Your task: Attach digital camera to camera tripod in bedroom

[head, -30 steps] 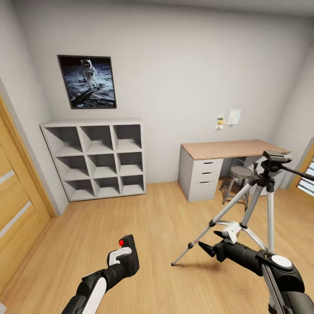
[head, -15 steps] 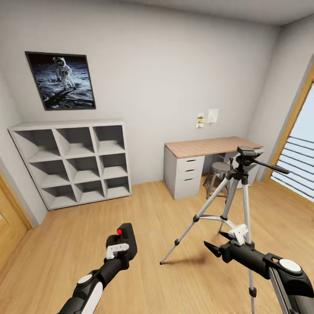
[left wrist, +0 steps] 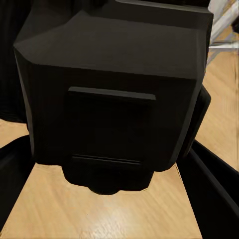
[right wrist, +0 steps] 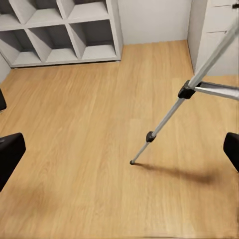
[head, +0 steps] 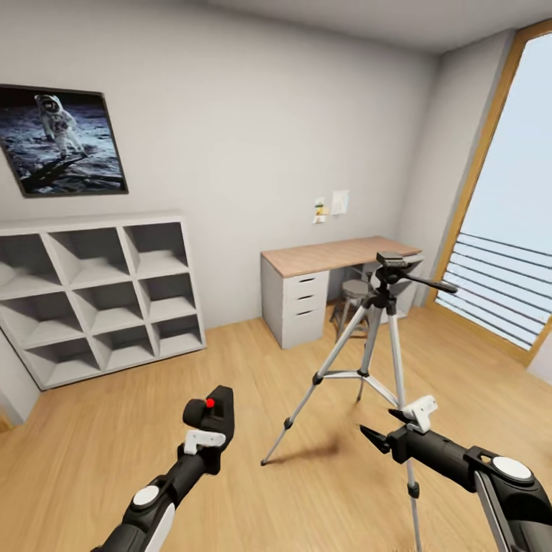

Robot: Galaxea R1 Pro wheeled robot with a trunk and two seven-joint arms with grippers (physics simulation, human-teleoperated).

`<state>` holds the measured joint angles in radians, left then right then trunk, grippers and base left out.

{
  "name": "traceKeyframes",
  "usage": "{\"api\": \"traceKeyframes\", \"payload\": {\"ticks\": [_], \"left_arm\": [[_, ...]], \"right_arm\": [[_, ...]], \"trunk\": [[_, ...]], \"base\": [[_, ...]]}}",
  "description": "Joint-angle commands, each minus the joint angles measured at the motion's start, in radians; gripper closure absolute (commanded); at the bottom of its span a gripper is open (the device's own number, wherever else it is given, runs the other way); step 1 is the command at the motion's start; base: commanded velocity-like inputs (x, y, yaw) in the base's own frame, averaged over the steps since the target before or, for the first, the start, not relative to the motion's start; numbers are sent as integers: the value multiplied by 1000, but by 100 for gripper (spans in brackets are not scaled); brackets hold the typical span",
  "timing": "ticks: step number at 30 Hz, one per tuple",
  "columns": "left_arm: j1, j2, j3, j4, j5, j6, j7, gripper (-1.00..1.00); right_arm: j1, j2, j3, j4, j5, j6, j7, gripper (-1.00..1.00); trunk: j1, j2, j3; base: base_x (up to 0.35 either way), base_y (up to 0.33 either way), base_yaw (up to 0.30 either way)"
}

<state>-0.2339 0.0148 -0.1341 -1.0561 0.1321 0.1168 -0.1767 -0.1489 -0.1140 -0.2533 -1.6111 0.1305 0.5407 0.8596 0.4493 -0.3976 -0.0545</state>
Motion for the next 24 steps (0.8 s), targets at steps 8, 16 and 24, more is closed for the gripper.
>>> {"api": "traceKeyframes", "payload": {"ticks": [8, 16, 24], "left_arm": [[5, 19, 83, -71, -30, -97, -271, 100], [9, 20, 122, -267, -7, 321, -309, 100], [28, 17, 269, -397, 66, 527, -263, 100]], "right_arm": [[-3, -3, -35, -1, 10, 7, 11, -100], [-2, -8, -65, -1, 12, 9, 14, -100], [-3, -10, -73, 1, 12, 11, 15, -100]], "trunk": [[1, -2, -2], [1, -2, -2], [1, -2, -2]], "base": [[0, 0, -263], [0, 0, -109], [0, 0, -14]]}}
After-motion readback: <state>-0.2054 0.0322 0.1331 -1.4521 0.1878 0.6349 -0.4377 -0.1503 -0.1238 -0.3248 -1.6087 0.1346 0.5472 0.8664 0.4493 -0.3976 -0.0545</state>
